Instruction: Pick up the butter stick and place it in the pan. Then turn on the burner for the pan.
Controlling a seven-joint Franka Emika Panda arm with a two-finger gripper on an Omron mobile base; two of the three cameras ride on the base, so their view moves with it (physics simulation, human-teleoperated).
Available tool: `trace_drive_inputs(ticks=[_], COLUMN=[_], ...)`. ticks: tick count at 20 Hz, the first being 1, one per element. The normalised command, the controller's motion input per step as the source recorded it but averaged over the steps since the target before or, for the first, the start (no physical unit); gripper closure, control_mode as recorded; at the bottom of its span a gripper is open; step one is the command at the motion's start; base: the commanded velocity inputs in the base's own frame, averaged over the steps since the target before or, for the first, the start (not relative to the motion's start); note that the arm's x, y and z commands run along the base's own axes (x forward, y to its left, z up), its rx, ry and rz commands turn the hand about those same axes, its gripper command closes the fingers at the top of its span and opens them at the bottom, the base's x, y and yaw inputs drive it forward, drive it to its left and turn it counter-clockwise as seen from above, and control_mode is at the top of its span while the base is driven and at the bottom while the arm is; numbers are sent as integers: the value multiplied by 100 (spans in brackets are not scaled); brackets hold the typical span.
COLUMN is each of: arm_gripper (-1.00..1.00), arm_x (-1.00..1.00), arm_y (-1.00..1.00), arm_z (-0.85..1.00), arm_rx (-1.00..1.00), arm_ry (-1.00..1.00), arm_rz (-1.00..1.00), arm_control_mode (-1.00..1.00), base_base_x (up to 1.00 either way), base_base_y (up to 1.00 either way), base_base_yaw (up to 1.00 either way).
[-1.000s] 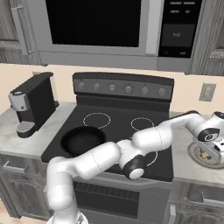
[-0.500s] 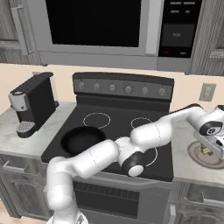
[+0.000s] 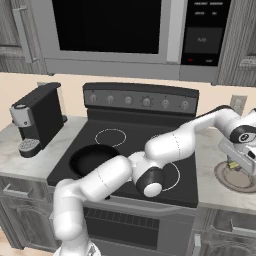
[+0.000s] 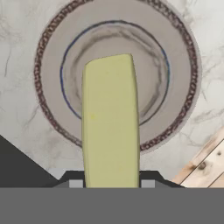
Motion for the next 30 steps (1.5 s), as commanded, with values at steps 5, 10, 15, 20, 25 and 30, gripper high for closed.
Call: trace_drive_inputs(ticks=[5,10,15,20,25,30], arm_gripper=[100,100,100,100,100,100], arm_x=[-27,-28,-21,-35,-44,-40], arm_y=[45,48,52,65,73,74], arm_z=[30,16,6,0,0,0], arm_rx=[0,-2,-2,-6,-7,-6], arm_ry=[0,0,0,0,0,0], arm_rz=[0,0,0,1,3,6], arm_control_mode=[-100,-100,-100,-100,-100,-100], base_base_x=[0,0,0,0,0,0], base_base_y=[0,0,0,0,0,0], base_base_yaw=[0,0,0,0,0,0])
